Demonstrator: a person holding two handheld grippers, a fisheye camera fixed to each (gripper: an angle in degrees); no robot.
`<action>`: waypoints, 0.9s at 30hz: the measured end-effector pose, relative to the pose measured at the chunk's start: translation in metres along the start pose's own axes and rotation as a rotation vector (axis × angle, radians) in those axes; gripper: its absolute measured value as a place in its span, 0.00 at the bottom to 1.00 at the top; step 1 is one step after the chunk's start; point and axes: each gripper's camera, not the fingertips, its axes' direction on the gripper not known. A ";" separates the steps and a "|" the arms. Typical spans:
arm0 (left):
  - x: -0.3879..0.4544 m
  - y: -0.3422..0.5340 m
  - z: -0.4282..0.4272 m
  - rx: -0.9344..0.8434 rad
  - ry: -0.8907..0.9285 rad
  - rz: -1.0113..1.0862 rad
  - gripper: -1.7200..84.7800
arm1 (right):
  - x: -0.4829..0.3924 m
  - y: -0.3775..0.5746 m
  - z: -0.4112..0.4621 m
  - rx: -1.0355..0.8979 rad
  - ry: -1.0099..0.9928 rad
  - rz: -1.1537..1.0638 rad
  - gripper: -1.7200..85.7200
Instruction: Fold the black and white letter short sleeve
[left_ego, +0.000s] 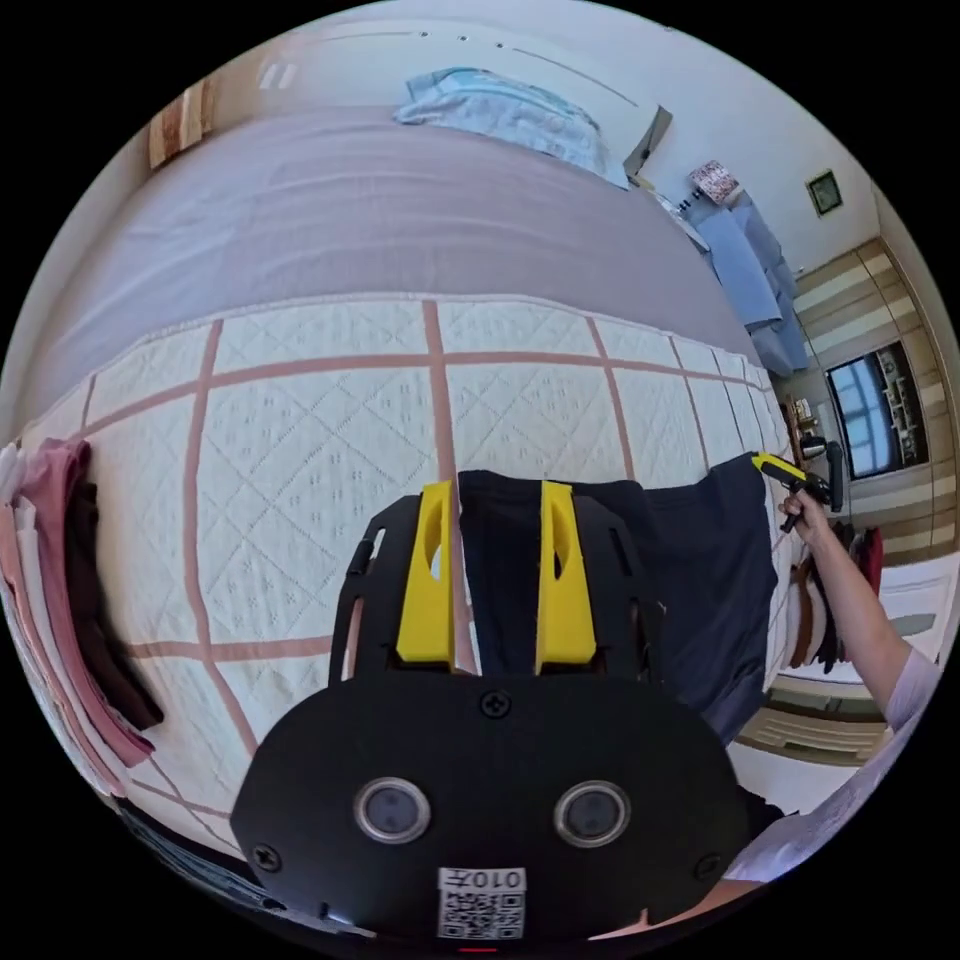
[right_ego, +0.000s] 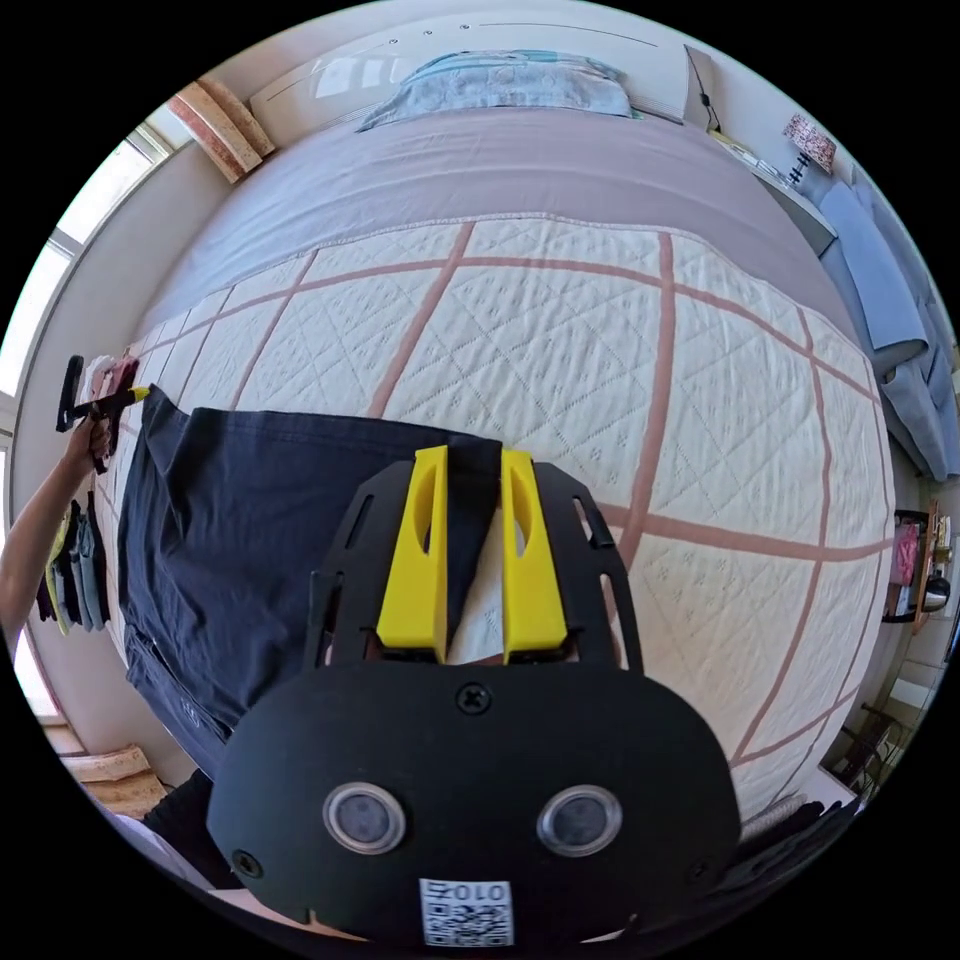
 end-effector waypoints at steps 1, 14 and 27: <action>-0.003 -0.002 0.004 -0.018 0.004 -0.025 0.11 | 0.000 0.001 0.000 0.003 0.002 0.004 0.09; -0.005 0.093 -0.112 0.456 0.451 0.198 0.02 | 0.000 0.059 -0.115 0.284 -0.278 -0.312 0.05; 0.116 0.356 -0.105 -0.286 0.396 0.665 0.02 | -0.048 0.319 -0.087 -0.329 -0.404 -0.671 0.07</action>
